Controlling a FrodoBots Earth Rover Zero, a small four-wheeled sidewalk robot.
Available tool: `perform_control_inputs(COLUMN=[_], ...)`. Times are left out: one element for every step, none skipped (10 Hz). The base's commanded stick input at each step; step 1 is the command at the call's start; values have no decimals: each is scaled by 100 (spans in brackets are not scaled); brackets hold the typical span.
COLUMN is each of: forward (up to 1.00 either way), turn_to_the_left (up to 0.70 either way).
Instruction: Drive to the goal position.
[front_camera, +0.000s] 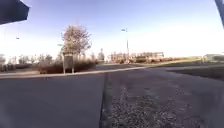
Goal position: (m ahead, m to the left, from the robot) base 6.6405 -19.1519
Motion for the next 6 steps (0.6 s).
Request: perform_control_inputs(forward=[70,70,70,70,70,70], turn_to_the_left=[-14,-5,0,0,0,0])
